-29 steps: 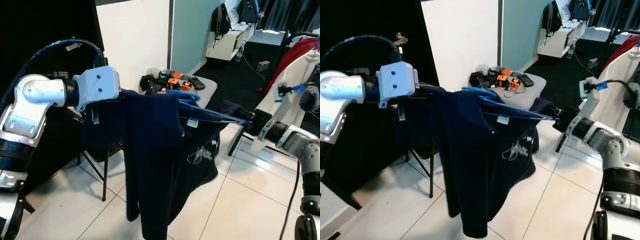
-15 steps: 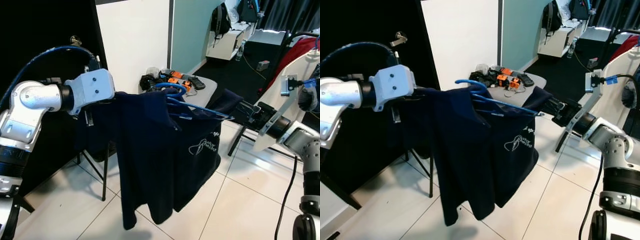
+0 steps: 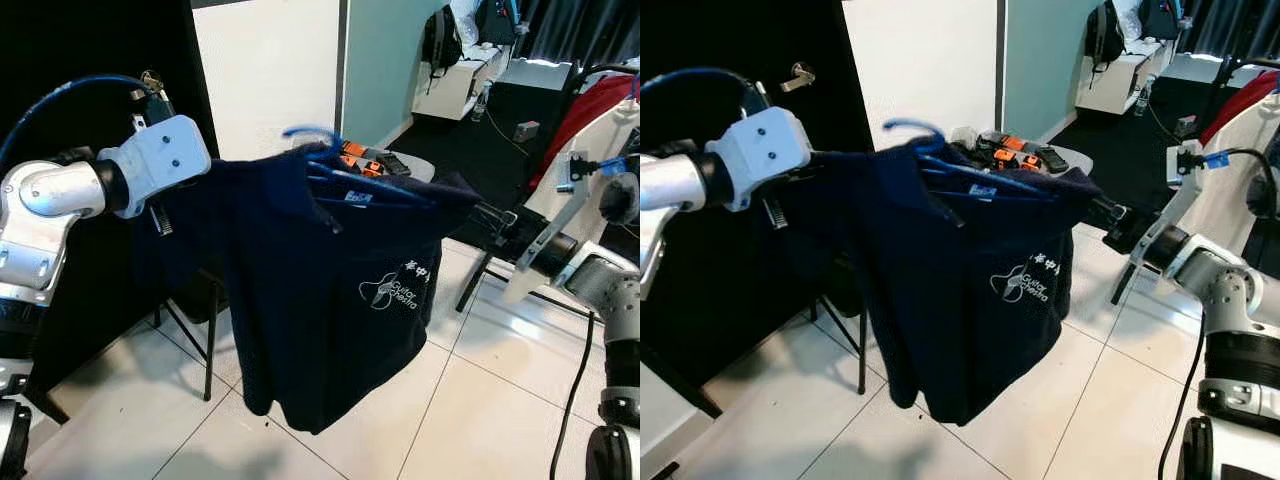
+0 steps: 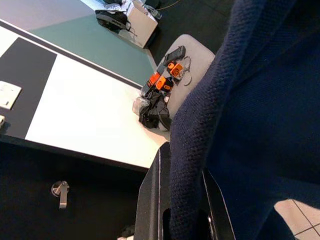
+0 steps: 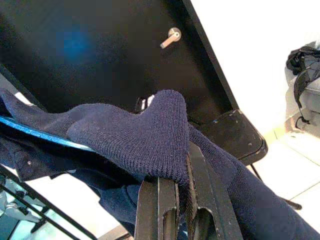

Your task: Hang hanger

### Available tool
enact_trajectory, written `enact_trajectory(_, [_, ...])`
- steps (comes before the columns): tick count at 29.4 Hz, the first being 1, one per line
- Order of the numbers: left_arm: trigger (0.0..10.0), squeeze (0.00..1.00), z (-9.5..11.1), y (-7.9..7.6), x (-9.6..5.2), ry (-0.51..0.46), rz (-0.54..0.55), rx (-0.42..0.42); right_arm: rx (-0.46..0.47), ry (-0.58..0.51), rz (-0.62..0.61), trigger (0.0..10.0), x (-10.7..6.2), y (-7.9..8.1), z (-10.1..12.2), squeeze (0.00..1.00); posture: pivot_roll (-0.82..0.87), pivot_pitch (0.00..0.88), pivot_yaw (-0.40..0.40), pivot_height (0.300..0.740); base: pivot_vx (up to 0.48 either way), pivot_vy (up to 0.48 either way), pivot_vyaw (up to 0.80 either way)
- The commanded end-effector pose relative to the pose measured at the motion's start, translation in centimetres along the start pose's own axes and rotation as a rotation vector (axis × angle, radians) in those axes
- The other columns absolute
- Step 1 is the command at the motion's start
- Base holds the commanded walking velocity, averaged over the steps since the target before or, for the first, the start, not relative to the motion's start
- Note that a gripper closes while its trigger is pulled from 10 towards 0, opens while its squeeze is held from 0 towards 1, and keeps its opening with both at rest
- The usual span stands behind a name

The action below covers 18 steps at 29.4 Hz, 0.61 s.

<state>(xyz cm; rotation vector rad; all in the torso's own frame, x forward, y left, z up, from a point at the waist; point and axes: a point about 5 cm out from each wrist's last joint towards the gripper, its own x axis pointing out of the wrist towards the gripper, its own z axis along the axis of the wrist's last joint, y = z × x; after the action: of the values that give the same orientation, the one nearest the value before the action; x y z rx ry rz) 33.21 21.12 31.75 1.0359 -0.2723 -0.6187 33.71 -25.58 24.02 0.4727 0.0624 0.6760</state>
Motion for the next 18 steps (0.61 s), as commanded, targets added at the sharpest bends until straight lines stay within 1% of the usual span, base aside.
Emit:
enact_trajectory(1, [0.0, 0.00, -0.2, 1.0, -1.3, 0.027, 0.059, 0.003, -0.015, 0.008, -0.011, 0.0, 0.2, 0.0, 0.2, 0.00, -0.09, 0.000, -0.007, 0.740, 0.000, 0.000, 0.00])
enact_trajectory(5, [0.0, 0.00, -0.1, 0.9, -1.2, 0.012, 0.061, -0.008, -0.015, 0.016, -0.017, 0.0, 0.2, -0.1, 0.0, 0.00, -0.09, 0.000, -0.007, 0.740, 0.000, 0.000, 0.00])
enact_trajectory(6, [0.0, 0.00, 0.0, 0.6, -1.0, 0.017, 0.051, -0.009, -0.017, 0.014, -0.017, 0.0, 0.3, 0.0, 0.1, 0.00, -0.09, 0.000, -0.005, 0.740, 0.000, 0.000, 0.00])
enact_trajectory(11, [0.0, 0.00, -0.1, 0.2, -0.7, 0.028, 0.039, -0.009, -0.018, 0.008, -0.015, 0.0, 0.4, 0.1, 0.3, 0.00, -0.09, 0.000, -0.004, 0.740, 0.000, 0.000, 0.00])
enact_trajectory(12, [0.0, 0.00, 0.1, -0.6, 0.0, 0.027, 0.029, -0.018, -0.018, 0.004, -0.010, 0.0, 0.7, 0.3, 0.4, 0.00, -0.09, 0.000, -0.002, 0.740, 0.000, 0.000, 0.00])
enact_trajectory(13, [0.0, 0.00, 0.1, -0.6, 0.0, 0.027, 0.029, -0.018, -0.018, 0.004, -0.010, 0.0, 0.7, 0.3, 0.4, 0.00, -0.09, 0.000, -0.002, 0.740, 0.000, 0.000, 0.00])
enact_trajectory(15, [0.0, 0.00, 0.8, -3.3, 2.4, 0.009, 0.026, -0.107, -0.016, 0.008, 0.034, 0.0, 2.5, 1.7, 0.0, 0.00, -0.09, 0.000, 0.000, 0.740, 0.000, 0.000, 0.00])
enact_trajectory(16, [0.0, 0.00, 0.8, -3.3, 2.4, 0.009, 0.026, -0.107, -0.016, 0.008, 0.034, 0.0, 2.5, 1.7, 0.0, 0.00, -0.09, 0.000, 0.000, 0.740, 0.000, 0.000, 0.00])
enact_trajectory(17, [0.0, 0.00, 1.0, -4.2, 3.3, 0.012, 0.054, -0.145, -0.020, 0.015, 0.060, 0.0, 3.2, 2.4, -0.2, 0.00, -0.09, 0.000, 0.001, 0.740, 0.000, 0.000, 0.00])
enact_trajectory(18, [0.0, 0.00, 1.0, -4.2, 3.3, 0.012, 0.054, -0.145, -0.020, 0.015, 0.060, 0.0, 3.2, 2.4, -0.2, 0.00, -0.09, 0.000, 0.001, 0.740, 0.000, 0.000, 0.00])
